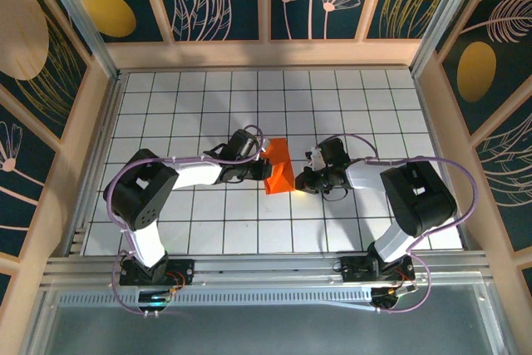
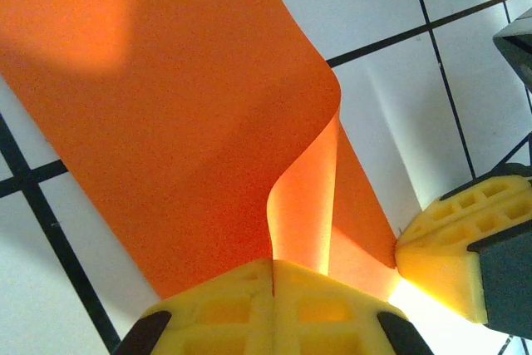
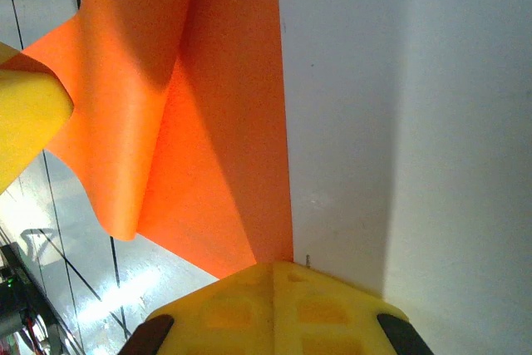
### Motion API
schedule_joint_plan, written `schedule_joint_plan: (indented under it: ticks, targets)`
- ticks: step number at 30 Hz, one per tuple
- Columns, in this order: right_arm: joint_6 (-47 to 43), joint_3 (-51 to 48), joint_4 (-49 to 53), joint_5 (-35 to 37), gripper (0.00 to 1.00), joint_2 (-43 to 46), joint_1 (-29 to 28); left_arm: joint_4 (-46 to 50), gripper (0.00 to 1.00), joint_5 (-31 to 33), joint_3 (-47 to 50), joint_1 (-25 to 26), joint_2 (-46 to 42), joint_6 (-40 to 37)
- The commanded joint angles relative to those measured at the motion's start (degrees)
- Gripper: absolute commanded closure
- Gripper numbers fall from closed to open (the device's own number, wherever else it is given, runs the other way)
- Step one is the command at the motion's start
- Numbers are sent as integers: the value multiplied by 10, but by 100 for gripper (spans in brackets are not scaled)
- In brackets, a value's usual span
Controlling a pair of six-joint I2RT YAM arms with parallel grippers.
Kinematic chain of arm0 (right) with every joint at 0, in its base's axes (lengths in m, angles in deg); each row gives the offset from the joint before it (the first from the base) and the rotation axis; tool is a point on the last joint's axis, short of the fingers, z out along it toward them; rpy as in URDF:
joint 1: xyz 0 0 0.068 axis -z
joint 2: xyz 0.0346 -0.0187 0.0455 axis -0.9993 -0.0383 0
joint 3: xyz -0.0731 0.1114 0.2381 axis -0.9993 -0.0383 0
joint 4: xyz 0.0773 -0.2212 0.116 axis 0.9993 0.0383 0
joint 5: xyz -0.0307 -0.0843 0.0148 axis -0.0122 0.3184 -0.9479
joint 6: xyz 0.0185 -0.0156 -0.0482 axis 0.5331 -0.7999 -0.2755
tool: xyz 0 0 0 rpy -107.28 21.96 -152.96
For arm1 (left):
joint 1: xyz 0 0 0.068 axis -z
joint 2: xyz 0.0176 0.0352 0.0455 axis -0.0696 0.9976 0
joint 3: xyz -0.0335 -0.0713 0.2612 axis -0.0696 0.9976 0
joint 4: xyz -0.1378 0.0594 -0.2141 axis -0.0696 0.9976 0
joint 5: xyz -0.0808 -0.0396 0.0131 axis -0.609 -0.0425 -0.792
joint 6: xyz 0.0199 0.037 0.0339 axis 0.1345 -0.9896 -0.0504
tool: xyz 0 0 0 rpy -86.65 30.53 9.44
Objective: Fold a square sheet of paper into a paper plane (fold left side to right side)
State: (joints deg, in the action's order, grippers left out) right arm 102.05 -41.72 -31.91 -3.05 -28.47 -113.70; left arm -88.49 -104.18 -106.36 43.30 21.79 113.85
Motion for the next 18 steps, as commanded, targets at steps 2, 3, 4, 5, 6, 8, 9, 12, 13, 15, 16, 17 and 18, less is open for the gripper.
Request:
schedule_joint_plan:
  ticks: [2, 3, 4, 5, 6, 8, 9, 12, 13, 15, 16, 17, 18]
  targets:
    - [-13, -7, 47, 65, 100, -29, -5, 11, 100, 10, -21, -5, 5, -15]
    - [-13, -7, 47, 65, 100, -30, -5, 11, 100, 11, -22, -5, 7, -16]
    - [-13, -6, 47, 64, 100, -30, -5, 11, 100, 12, -23, -6, 9, -16]
    - [-14, -6, 47, 65, 100, -30, -4, 11, 100, 12, -25, -6, 11, -18]
    - [-14, -5, 47, 65, 100, -30, -4, 11, 100, 13, -26, -6, 12, -18]
    - [-14, -5, 48, 65, 100, -31, -4, 13, 100, 15, -29, -6, 16, -20]
    - [-14, -5, 48, 66, 100, -31, -5, 14, 100, 16, -30, -6, 17, -21]
    - [-15, -6, 48, 66, 100, -32, -4, 17, 100, 18, -30, -7, 20, -23]
    - [-15, -6, 47, 66, 100, -32, -4, 18, 100, 19, -30, -6, 22, -24]
    - [-14, -6, 47, 66, 100, -31, -4, 22, 100, 22, -30, -7, 24, -26]
    - [-14, -6, 47, 66, 100, -32, -5, 24, 100, 23, -30, -7, 26, -27]
    - [-14, -5, 46, 66, 100, -32, -5, 25, 100, 25, -30, -7, 26, -27]
    - [-14, -5, 46, 66, 100, -32, -4, 26, 100, 26, -30, -7, 28, -28]
